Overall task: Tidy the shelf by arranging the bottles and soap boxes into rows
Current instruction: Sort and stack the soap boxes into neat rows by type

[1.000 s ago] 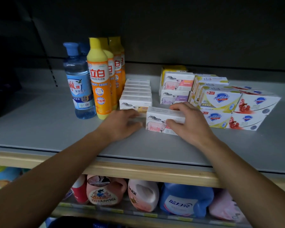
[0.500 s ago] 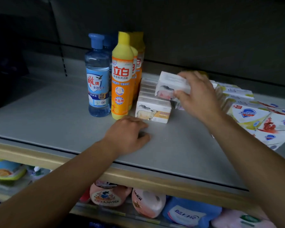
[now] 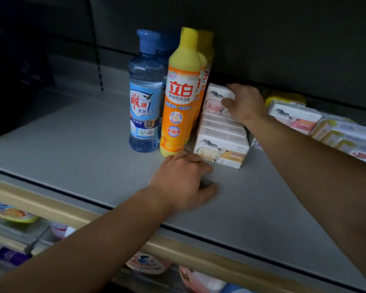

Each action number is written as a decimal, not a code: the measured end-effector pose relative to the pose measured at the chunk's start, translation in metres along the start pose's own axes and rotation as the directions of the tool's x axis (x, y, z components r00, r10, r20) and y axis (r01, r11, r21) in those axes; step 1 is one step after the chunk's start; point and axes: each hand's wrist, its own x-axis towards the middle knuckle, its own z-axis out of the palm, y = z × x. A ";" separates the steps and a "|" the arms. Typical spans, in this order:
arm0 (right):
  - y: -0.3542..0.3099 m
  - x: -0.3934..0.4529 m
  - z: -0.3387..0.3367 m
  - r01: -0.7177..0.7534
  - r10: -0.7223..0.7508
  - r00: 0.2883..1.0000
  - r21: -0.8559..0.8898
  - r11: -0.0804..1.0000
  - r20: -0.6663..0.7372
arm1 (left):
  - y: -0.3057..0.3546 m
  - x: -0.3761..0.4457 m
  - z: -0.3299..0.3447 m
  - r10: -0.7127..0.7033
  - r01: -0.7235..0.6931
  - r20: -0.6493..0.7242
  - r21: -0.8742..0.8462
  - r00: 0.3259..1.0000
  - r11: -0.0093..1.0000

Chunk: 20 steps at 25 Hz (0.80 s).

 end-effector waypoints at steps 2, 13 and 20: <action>0.002 0.004 0.003 0.008 -0.008 1.000 -0.065 0.998 -0.003 | 0.000 0.000 0.000 -0.004 0.004 0.007 0.002 1.000 1.000; 0.003 0.000 0.014 0.116 -0.105 0.993 -0.288 0.950 0.053 | -0.001 0.001 0.003 -0.016 0.016 -0.018 -0.016 1.000 1.000; 0.006 0.031 0.026 0.008 0.001 1.000 -0.310 0.951 0.030 | -0.002 0.001 0.003 -0.010 0.010 -0.035 -0.013 0.999 1.000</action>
